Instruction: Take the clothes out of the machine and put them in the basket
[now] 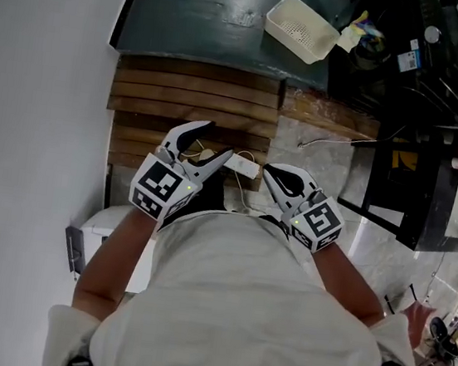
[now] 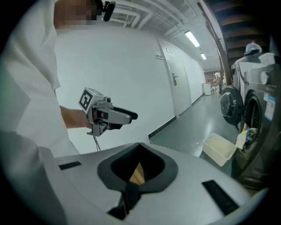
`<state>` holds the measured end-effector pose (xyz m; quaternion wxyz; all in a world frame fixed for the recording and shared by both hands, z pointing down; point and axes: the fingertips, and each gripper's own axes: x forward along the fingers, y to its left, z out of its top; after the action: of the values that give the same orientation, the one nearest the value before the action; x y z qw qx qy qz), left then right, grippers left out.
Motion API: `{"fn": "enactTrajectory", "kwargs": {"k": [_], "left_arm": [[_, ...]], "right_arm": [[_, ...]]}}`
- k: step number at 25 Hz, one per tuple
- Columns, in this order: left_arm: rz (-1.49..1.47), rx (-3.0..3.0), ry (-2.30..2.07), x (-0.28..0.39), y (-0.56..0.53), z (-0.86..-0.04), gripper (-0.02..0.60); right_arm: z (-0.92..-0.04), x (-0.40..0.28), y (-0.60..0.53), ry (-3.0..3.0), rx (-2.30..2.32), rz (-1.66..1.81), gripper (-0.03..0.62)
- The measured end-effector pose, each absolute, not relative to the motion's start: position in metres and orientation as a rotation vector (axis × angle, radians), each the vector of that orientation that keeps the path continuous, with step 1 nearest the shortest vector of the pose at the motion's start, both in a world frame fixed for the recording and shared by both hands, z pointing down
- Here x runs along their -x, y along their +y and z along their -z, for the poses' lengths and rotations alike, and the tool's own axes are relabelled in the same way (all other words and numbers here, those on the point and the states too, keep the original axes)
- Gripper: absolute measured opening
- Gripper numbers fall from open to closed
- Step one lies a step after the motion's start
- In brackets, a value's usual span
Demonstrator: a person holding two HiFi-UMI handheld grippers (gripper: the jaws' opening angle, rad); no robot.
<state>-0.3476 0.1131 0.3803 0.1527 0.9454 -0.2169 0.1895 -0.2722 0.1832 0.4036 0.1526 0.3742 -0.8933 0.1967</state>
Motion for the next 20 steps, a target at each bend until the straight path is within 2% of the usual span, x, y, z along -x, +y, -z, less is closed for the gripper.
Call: {"fn": "enactTrajectory", "kwargs": {"k": [11, 20], "left_arm": [[-0.562, -2.772, -0.446, 0.333, 0.008, -0.322, 0.238], [-0.612, -2.795, -0.282, 0.271, -0.068, -0.335, 0.238]], "right_arm": [[-0.340, 0.272, 0.096, -2.475, -1.260, -0.567, 0.003], [-0.361, 0.231, 0.032, -2.429, -1.403, -0.673, 0.003]]}}
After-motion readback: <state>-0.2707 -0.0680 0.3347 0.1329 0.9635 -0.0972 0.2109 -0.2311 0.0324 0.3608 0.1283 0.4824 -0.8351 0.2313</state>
